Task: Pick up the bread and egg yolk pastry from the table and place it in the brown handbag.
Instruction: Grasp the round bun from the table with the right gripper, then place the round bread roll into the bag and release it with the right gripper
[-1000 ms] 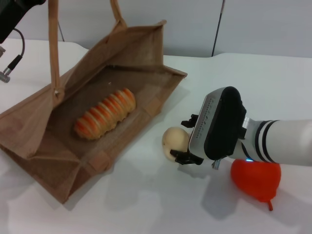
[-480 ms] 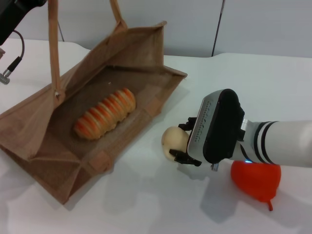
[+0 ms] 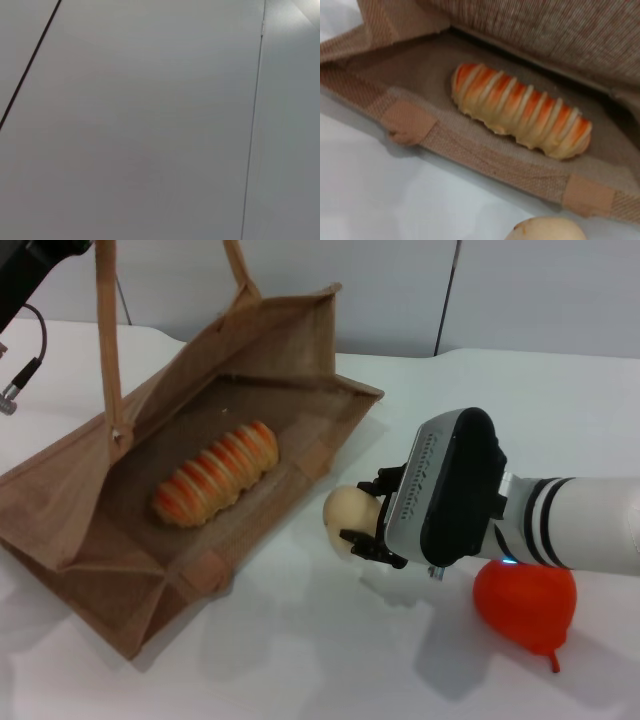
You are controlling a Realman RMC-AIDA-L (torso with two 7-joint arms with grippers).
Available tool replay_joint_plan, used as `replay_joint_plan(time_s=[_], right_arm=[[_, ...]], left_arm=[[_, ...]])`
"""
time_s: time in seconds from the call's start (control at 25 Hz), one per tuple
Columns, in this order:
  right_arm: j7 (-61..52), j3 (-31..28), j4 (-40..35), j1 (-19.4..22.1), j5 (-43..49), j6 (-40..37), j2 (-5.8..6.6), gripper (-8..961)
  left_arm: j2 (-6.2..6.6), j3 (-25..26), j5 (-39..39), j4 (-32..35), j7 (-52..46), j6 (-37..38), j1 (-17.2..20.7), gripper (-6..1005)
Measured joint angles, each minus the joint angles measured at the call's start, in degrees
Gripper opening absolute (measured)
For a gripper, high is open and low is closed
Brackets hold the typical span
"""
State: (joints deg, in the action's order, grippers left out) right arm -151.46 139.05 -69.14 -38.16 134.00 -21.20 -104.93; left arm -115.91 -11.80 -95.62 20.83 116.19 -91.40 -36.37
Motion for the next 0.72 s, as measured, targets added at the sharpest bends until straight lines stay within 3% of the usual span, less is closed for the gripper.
replay_joint_plan(time_s=[0.28, 0.4, 0.48, 0.64, 0.72], right_arm=[[6.9, -6.2, -4.7, 4.2, -0.1, -2.2, -0.57, 572], [9.5, -7.8, -6.4, 4.6, -0.1, -2.3, -1.43, 550], [11.7, -9.1, -6.0, 3.9, 0.0, -2.1, -3.06, 537], [18.8, -13.8, -0.8, 1.4, 0.3, -2.0, -8.81, 509], [21.4, -15.0, 2.6, -0.7, 0.1, -1.5, -10.74, 494]], left_arm=[[-0.01, 0.0, 0.0, 0.0, 0.0, 0.0, 0.1, 87], [-0.01, 0.0, 0.0, 0.0, 0.0, 0.1, 0.1, 87], [-0.01, 0.0, 0.0, 0.0, 0.0, 0.2, -0.2, 87], [-0.09, -0.2, 0.0, -0.1, 0.0, 0.5, -0.9, 87], [-0.14, -0.3, 0.0, -0.1, 0.0, 0.4, -1.4, 87]])
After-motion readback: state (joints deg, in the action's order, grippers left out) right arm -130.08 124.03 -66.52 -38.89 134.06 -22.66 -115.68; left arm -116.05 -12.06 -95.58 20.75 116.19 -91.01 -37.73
